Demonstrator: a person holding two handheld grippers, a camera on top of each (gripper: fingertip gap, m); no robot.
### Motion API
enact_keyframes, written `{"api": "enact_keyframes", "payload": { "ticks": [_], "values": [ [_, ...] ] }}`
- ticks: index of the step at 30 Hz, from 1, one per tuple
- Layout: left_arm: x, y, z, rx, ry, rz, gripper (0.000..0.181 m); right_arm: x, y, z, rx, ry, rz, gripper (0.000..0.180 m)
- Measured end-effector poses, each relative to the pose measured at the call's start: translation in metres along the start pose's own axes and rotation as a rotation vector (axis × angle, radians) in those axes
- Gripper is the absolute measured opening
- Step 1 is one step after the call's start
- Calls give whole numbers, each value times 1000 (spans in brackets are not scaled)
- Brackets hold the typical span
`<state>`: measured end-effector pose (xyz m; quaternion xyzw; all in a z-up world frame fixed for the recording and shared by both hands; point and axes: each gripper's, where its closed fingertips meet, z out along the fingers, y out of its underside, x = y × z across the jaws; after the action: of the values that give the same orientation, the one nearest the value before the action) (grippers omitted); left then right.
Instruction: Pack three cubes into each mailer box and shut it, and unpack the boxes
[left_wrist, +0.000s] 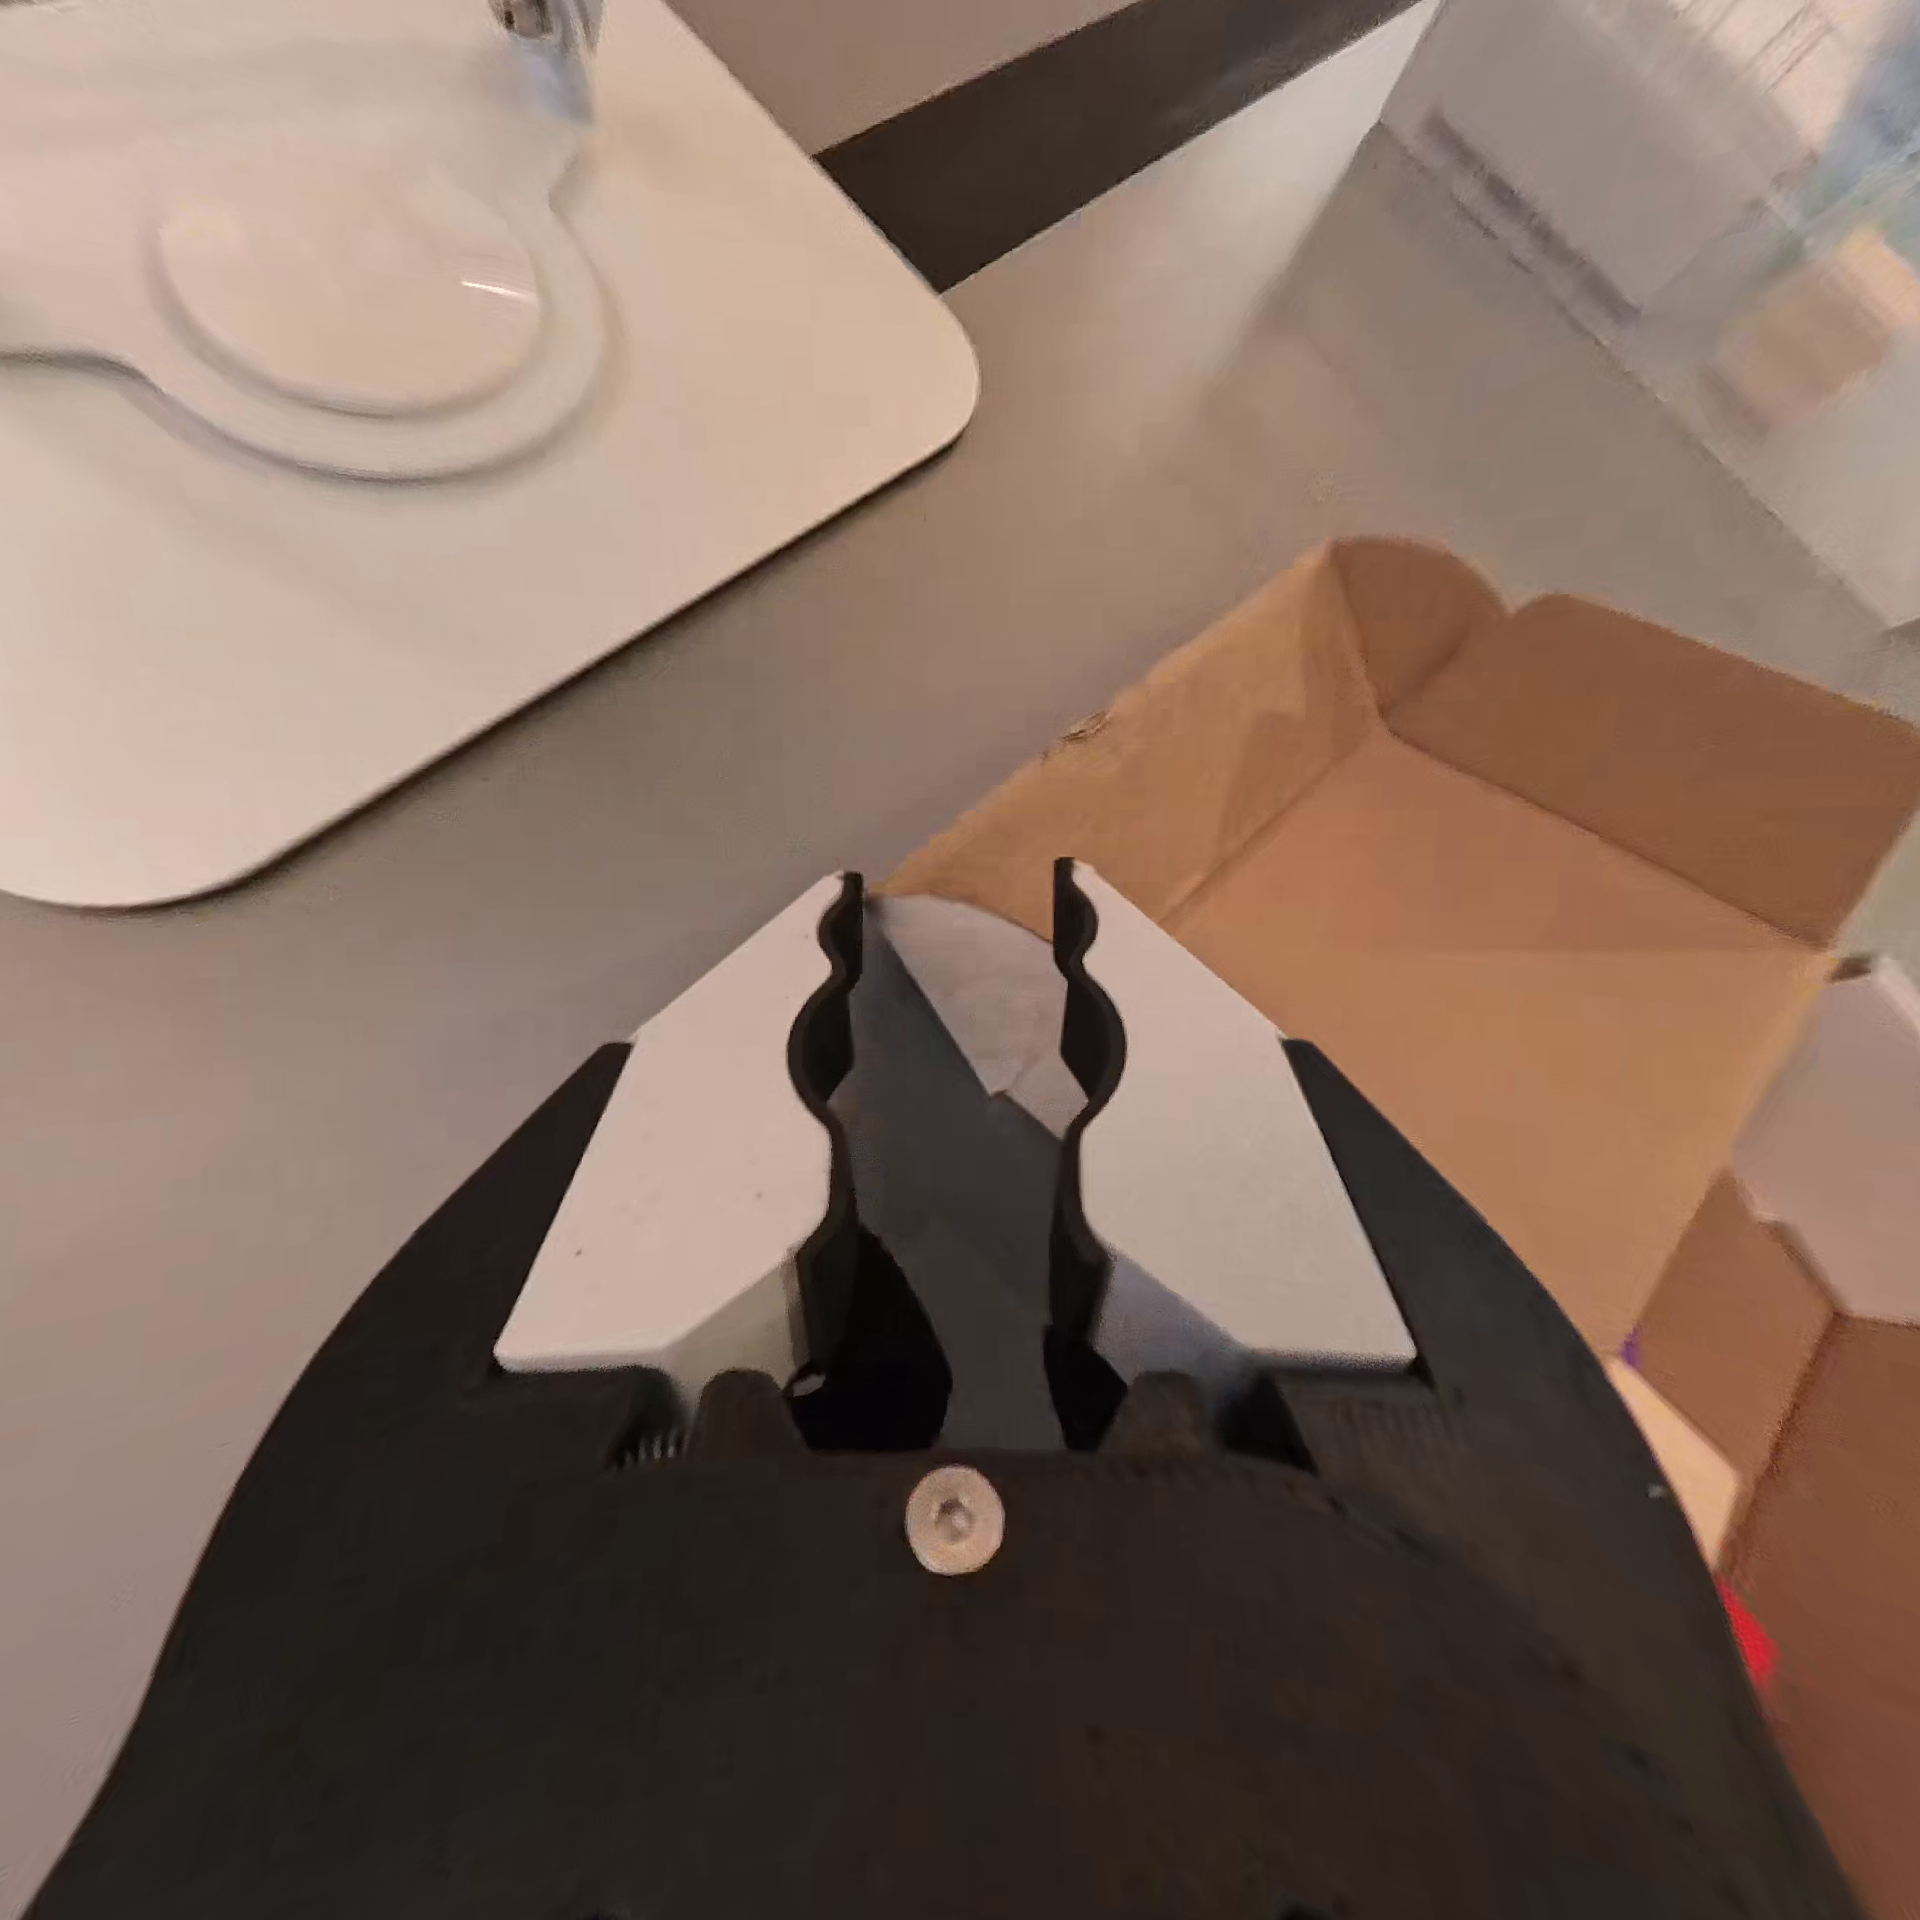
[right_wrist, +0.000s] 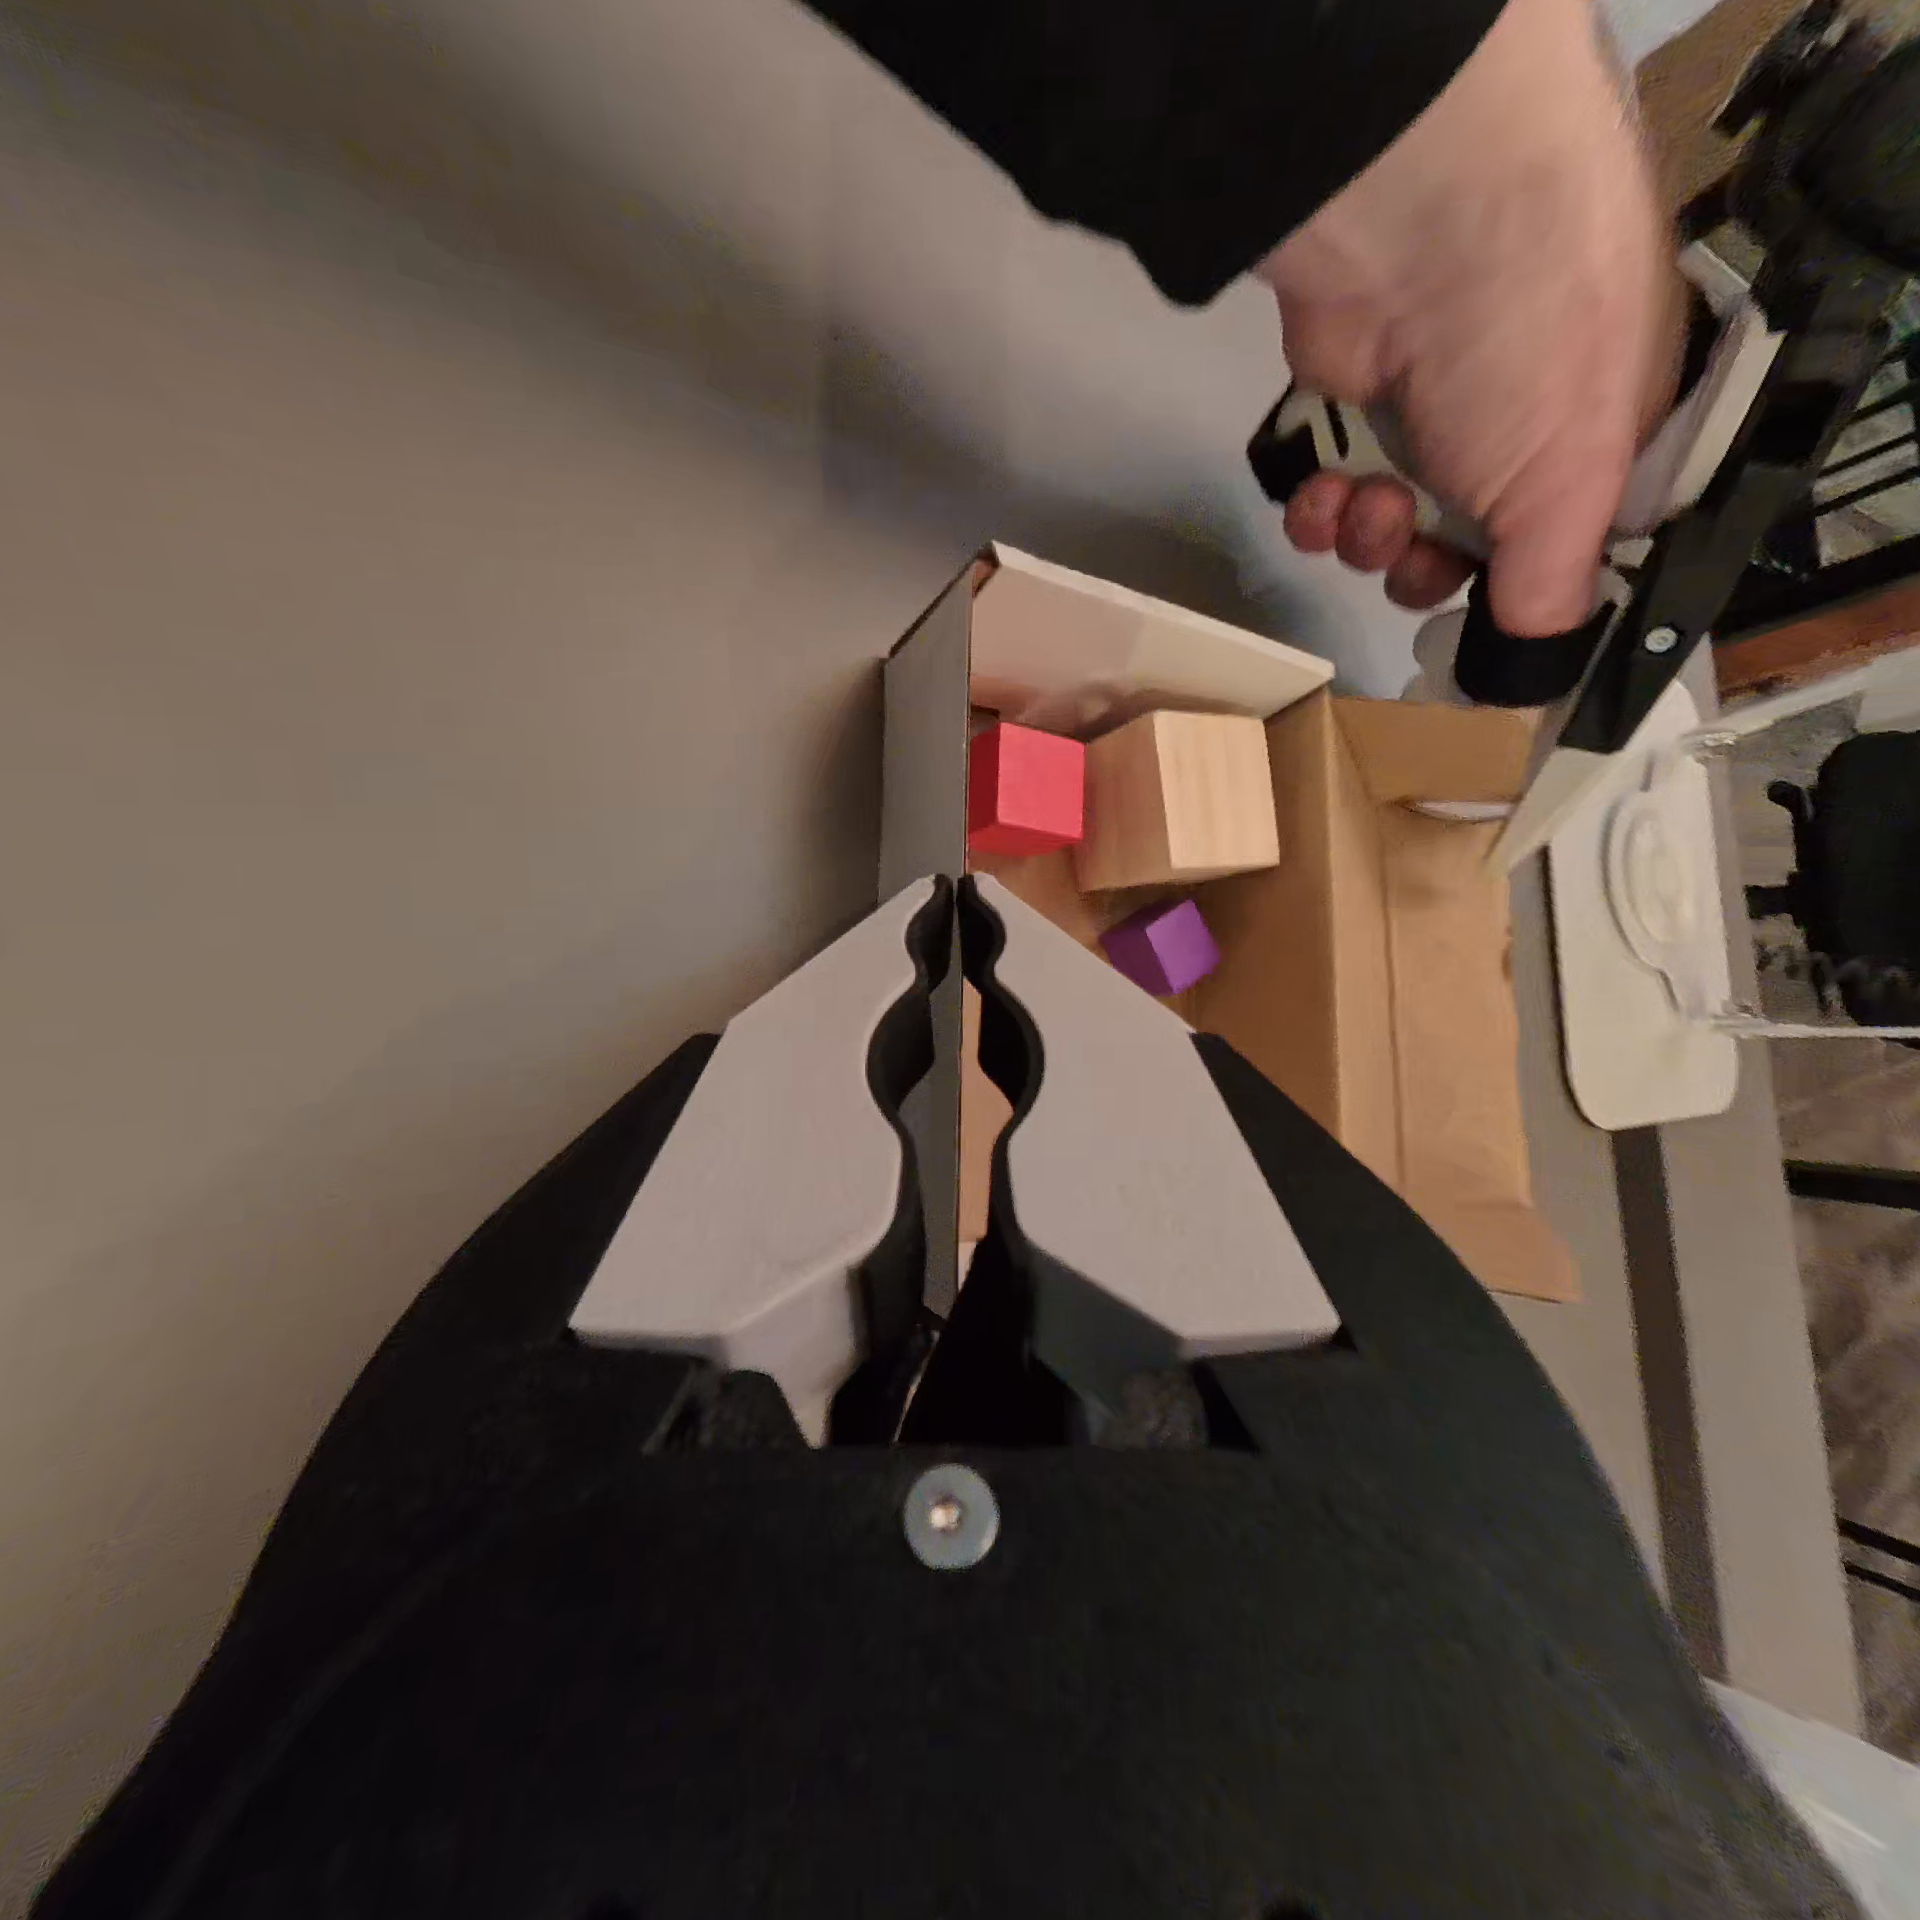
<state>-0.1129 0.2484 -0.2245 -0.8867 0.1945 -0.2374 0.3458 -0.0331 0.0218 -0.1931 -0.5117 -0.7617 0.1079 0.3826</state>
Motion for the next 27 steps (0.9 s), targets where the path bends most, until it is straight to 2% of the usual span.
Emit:
{"api": "enact_keyframes", "payload": {
  "ticks": [2, 4, 6, 10, 13, 15, 18, 19, 21, 25, 27],
  "values": [
    [11, -2, -4, 37, 84, -51, 57, -4, -4, 1, 16, 6, 17, 0],
    [11, -6, -17, 70, 63, -31, 64, -5, -5, 0, 14, 18, 26, 0],
    [16, -10, -35, 104, 76, -44, 97, -6, -6, 0, 25, 22, 32, 0],
    [35, -5, -74, 145, 100, -3, 107, -6, -6, 0, 29, 18, 46, 0],
    [59, 12, -94, 126, 175, 40, 89, -8, -6, 0, 40, 4, 41, 0],
    [75, 34, -94, 48, 233, 71, 95, -8, -6, -1, 48, -7, 42, 1],
    [83, 52, -79, 6, 230, 108, 88, -9, -5, -2, 55, -25, 27, 2],
    [83, 58, -71, -16, 224, 118, 76, -9, -4, -3, 58, -29, 21, 2],
    [88, 65, -59, -22, 250, 134, 38, -9, -1, -5, 69, -44, 39, 2],
    [98, 66, -56, 20, 311, 116, 16, -5, 8, -11, 75, -70, 101, 1],
    [100, 67, -55, 22, 309, 123, 14, -2, 9, -16, 80, -95, 133, 5]
  ]
}}
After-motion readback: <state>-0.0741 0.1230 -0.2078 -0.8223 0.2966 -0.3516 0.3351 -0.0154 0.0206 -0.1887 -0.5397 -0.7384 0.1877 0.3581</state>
